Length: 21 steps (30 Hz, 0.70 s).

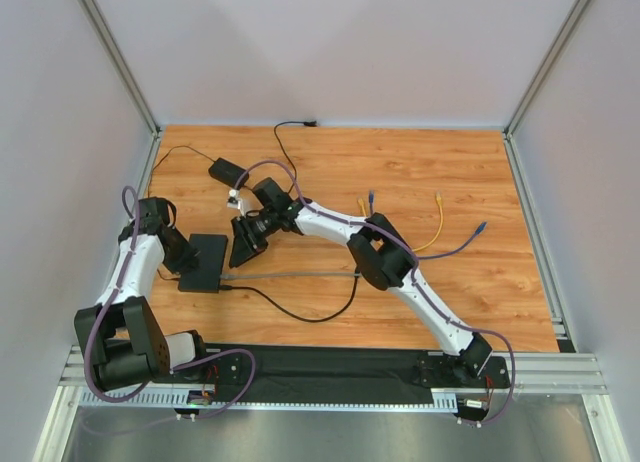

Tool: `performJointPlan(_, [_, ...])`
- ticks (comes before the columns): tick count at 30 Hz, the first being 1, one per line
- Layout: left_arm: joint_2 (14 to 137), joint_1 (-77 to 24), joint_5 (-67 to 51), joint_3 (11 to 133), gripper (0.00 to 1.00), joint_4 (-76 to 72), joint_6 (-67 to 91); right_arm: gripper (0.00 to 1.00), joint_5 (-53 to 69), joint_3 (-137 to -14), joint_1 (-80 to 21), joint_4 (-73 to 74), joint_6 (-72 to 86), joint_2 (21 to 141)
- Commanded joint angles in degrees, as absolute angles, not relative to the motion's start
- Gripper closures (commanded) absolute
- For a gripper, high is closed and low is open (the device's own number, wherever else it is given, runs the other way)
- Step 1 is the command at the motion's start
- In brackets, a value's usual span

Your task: Pull the plug from the switch port

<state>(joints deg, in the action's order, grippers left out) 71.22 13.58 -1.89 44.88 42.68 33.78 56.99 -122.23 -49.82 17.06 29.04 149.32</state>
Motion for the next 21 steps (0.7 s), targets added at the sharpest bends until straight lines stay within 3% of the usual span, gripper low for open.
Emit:
performJointPlan(1, [70.9,13.7,-0.8,46.5,0.86,44.1,33.7,0.62,59.6,-127.3,-50.3,14.8,32.0,152.4])
performJointPlan(21, [72.5,12.9,-1.7,40.4,0.86,40.0,39.3,0.66,61.0,-134.5,-52.4,12.5,38.6,160.2])
